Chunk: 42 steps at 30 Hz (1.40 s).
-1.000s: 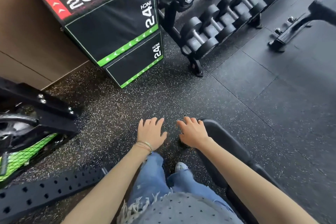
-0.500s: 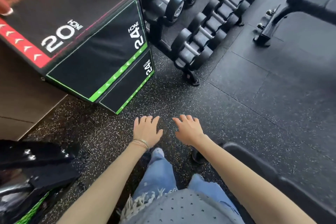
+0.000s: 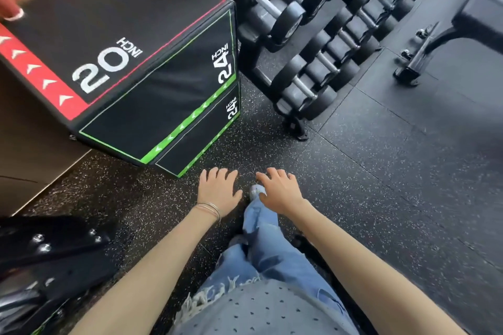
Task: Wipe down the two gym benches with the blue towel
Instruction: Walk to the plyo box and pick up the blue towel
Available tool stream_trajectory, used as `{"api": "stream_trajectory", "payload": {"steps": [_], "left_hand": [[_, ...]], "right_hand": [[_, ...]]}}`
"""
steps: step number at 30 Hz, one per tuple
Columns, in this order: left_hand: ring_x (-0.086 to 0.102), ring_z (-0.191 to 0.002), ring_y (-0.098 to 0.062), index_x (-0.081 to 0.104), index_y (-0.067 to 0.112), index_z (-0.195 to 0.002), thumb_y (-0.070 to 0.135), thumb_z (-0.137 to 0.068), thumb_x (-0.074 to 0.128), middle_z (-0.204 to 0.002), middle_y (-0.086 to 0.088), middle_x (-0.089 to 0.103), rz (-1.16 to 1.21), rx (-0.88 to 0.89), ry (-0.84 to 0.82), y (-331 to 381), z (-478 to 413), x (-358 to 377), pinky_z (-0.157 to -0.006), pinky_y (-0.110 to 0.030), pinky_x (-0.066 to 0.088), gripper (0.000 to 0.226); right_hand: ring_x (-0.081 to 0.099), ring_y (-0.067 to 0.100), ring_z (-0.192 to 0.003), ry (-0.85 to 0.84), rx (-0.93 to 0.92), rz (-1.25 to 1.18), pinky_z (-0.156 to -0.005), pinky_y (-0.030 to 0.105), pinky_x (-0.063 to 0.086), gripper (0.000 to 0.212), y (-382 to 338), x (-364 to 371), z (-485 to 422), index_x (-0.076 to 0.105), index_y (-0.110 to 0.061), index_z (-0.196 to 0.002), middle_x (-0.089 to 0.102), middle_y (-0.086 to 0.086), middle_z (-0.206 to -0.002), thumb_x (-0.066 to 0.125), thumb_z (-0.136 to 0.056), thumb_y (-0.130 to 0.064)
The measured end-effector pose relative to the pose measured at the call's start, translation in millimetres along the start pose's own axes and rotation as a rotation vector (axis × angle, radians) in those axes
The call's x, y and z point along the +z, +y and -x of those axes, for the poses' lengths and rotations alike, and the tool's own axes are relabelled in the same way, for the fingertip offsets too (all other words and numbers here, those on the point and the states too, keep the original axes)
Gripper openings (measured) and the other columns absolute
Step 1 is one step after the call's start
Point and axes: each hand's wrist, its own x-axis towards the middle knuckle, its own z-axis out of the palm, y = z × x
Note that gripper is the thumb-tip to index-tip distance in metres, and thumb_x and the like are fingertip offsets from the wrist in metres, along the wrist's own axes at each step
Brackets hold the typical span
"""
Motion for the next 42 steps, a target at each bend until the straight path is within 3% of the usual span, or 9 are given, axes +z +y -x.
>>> {"api": "stream_trajectory", "payload": {"steps": [21, 28, 42], "left_hand": [[0.033, -0.134, -0.028, 0.034, 0.024, -0.142, 0.049, -0.088, 0.045, -0.143, -0.005, 0.042, 0.111, -0.169, 0.028, -15.7, -191.8, -82.8, -0.114, -0.049, 0.019, 0.060], [0.033, -0.134, -0.028, 0.035, 0.024, -0.141, 0.049, -0.088, 0.045, -0.143, -0.006, 0.042, 0.132, -0.231, 0.050, -51.4, -229.7, -108.2, -0.114, -0.048, 0.019, 0.060], [0.027, -0.138, -0.028, 0.032, 0.022, -0.143, 0.046, -0.090, 0.044, -0.147, -0.006, 0.036, 0.191, -0.242, 0.240, -157.2, -327.2, -193.3, -0.114, -0.044, 0.019, 0.059]], "right_hand": [[0.032, 0.033, -0.133, -0.028, -0.199, 0.146, -0.107, 0.049, 0.031, 0.060, 53.2, -138.8, -204.8, 0.030, -0.022, -0.145, 0.032, 0.012, -0.147, 0.052, -0.091, -0.036], [0.029, 0.033, -0.134, -0.029, -0.250, 0.172, -0.108, 0.050, 0.030, 0.060, 38.8, -169.4, -256.3, 0.029, -0.022, -0.145, 0.028, 0.012, -0.149, 0.051, -0.091, -0.036], [0.026, 0.030, -0.136, 0.149, -0.290, 0.246, -0.109, 0.051, 0.024, 0.057, -31.1, -270.6, -386.2, 0.030, -0.021, -0.144, 0.036, 0.009, -0.145, 0.050, -0.092, -0.033]]}}
